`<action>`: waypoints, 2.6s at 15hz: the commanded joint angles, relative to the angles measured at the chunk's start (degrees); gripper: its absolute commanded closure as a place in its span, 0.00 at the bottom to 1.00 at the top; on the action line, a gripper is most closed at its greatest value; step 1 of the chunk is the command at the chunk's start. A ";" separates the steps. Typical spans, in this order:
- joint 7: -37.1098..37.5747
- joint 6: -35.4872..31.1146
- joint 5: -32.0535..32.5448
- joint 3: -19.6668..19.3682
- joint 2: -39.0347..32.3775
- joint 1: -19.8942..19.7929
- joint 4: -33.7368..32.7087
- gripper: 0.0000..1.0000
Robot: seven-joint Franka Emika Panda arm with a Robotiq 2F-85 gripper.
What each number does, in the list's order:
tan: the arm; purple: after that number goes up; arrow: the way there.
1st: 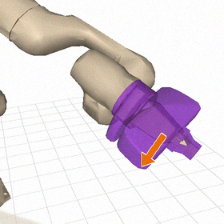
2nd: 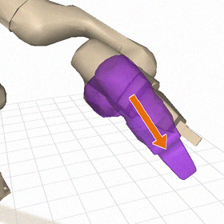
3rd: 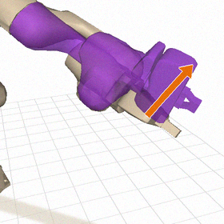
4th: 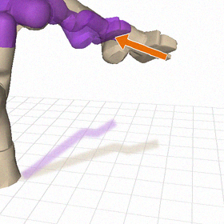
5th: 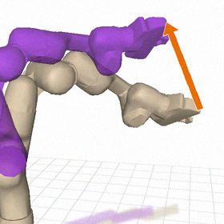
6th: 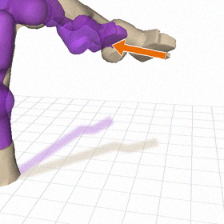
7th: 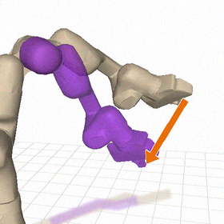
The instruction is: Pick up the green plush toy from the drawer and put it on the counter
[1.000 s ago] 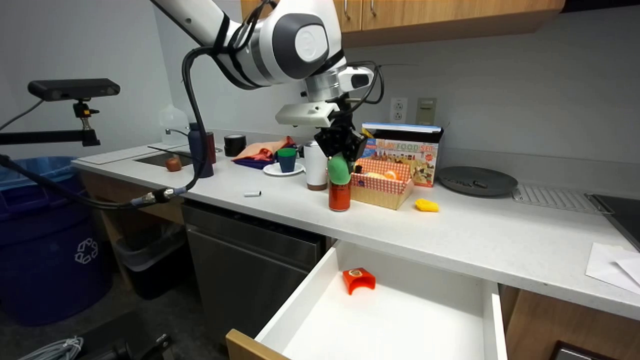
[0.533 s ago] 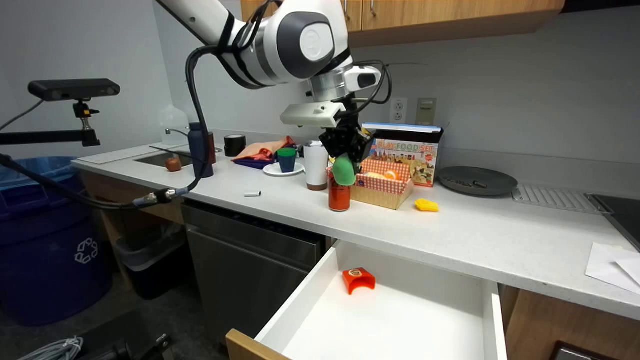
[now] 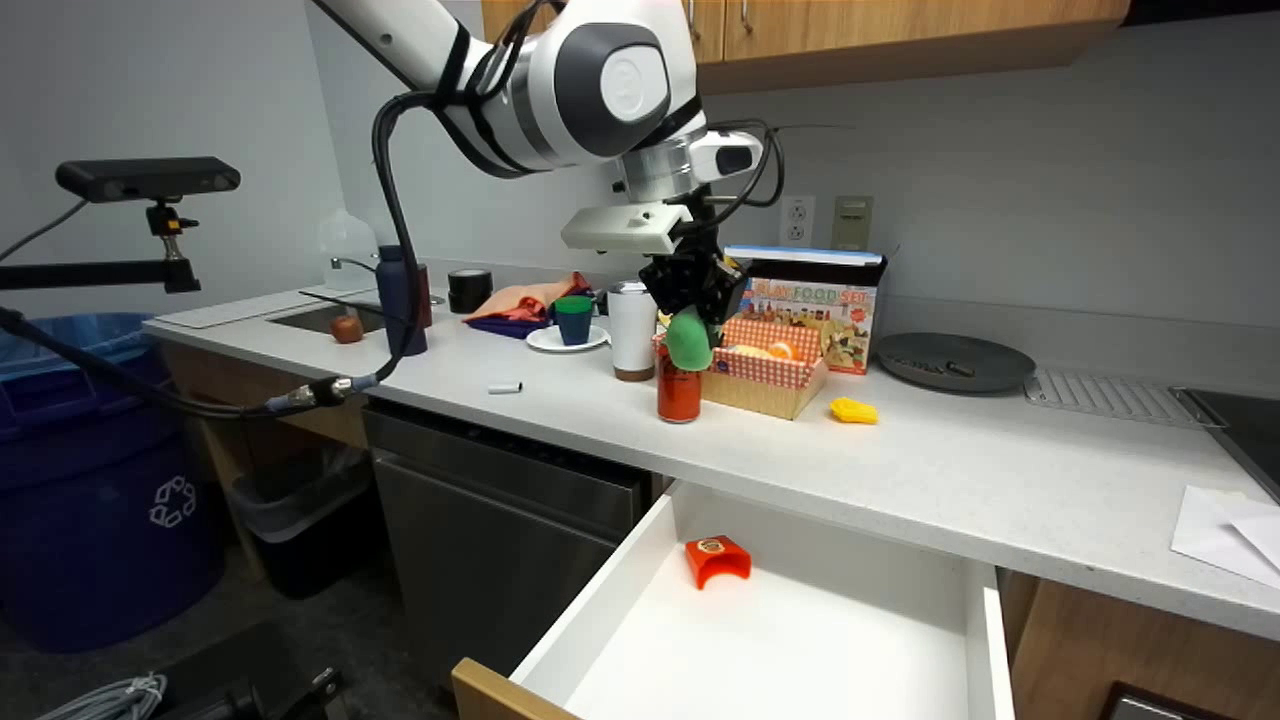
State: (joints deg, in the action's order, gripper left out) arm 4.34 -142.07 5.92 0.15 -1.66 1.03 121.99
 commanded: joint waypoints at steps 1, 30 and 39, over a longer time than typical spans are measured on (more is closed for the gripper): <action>-0.05 -0.53 0.52 0.17 -0.28 -0.02 -0.63 0.96; -3.17 7.29 0.82 2.68 -36.24 3.96 -54.53 0.00; 0.09 21.83 5.38 -2.18 -20.42 3.65 -40.31 0.00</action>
State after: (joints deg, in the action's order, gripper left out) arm 3.35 -122.19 9.49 -0.29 -29.38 4.82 73.23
